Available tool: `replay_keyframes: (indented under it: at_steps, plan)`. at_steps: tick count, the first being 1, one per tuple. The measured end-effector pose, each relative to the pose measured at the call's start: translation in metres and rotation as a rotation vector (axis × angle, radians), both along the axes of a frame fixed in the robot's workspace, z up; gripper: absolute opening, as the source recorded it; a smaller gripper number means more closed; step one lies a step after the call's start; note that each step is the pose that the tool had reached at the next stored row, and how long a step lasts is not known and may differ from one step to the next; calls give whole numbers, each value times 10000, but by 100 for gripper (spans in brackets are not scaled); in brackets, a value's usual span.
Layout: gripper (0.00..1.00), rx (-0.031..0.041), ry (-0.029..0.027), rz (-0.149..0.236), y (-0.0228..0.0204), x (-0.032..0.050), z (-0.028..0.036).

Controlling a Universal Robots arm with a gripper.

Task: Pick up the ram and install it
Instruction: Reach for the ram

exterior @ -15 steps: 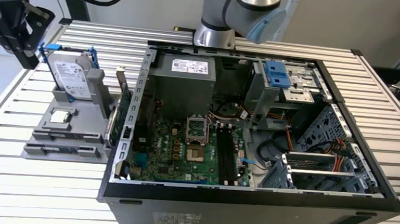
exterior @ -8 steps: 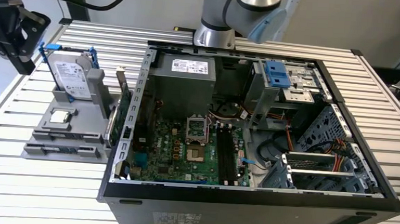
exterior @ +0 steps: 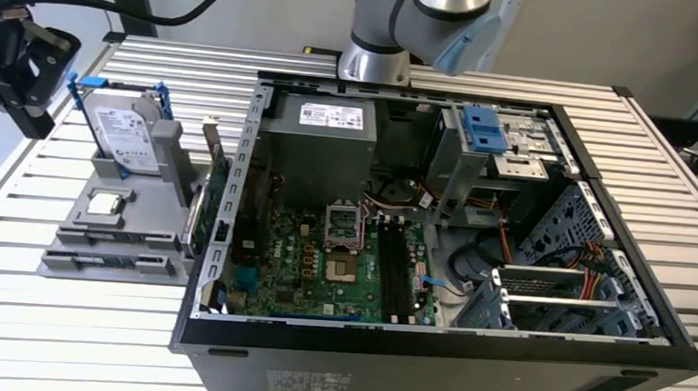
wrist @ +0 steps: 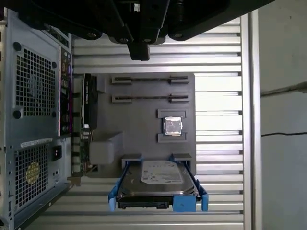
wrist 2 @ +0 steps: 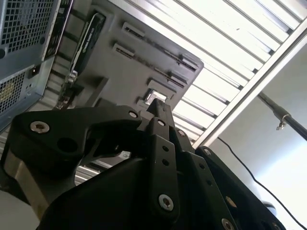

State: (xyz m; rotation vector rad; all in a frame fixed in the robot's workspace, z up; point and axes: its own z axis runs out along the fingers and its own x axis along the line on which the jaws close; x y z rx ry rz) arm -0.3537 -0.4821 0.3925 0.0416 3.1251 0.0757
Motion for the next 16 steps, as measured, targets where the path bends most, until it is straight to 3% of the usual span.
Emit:
replay_keyframes:
  at_steps: [8,16]
  plan:
    - [0,0,0,20,-73,0,0]
    - [0,0,0,20,-75,-14,0]
